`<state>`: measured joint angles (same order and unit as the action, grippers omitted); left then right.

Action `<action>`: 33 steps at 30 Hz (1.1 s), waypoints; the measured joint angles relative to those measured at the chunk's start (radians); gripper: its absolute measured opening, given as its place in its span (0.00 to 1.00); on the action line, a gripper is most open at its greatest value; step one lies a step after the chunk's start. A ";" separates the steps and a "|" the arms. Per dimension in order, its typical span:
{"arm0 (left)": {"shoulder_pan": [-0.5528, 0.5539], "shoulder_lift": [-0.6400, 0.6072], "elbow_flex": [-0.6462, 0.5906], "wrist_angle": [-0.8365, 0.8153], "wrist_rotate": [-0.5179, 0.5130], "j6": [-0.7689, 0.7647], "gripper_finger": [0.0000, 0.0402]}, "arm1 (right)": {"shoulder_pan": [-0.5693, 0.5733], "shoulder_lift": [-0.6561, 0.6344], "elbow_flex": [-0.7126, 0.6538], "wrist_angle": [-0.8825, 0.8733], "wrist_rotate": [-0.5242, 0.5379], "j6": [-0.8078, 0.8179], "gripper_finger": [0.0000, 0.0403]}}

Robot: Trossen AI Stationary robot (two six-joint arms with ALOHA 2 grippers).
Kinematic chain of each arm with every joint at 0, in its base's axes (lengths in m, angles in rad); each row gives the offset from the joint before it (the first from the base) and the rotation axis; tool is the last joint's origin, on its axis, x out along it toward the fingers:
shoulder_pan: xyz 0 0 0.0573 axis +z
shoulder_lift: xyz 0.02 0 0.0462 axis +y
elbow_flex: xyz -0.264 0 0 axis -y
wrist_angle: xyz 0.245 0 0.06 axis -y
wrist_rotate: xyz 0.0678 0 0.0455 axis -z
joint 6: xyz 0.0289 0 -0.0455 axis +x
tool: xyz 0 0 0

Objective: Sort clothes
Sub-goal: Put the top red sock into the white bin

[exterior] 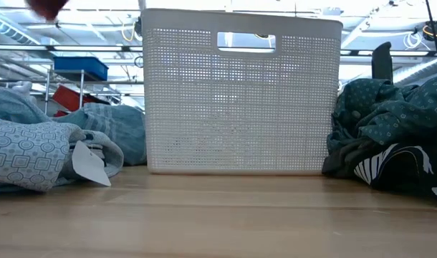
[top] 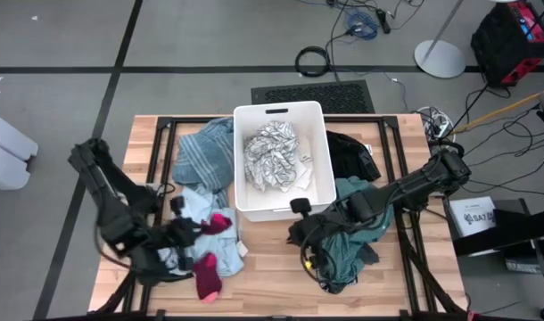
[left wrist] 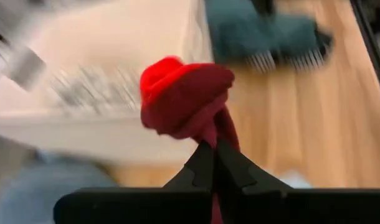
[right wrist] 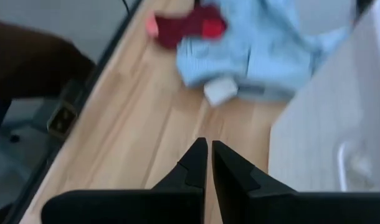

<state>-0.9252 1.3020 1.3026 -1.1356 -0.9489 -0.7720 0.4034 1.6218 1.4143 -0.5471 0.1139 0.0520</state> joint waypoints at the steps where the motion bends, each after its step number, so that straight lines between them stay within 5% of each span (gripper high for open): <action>1: -0.017 -0.011 0.000 0.023 -0.067 0.038 0.01 | -0.004 0.000 0.000 0.043 -0.001 -0.028 0.03; 5: -0.045 -0.033 -0.001 0.197 -0.216 0.305 0.01 | -0.014 0.000 0.000 0.208 -0.001 -0.146 0.03; 12: -0.023 -0.011 -0.001 0.478 -0.294 0.657 0.01 | -0.068 -0.001 0.000 0.434 0.051 -0.303 0.07; 26: 0.112 0.023 -0.001 0.572 -0.117 0.756 0.00 | -0.111 0.016 0.000 0.552 0.044 -0.375 0.54; 33: 0.180 0.035 -0.001 0.605 -0.019 0.762 0.00 | -0.136 0.016 0.000 0.569 0.044 -0.322 0.60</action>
<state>-0.7450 1.3365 1.3014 -0.5308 -0.9681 -0.0097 0.2676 1.6379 1.4147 0.0221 0.1577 -0.2703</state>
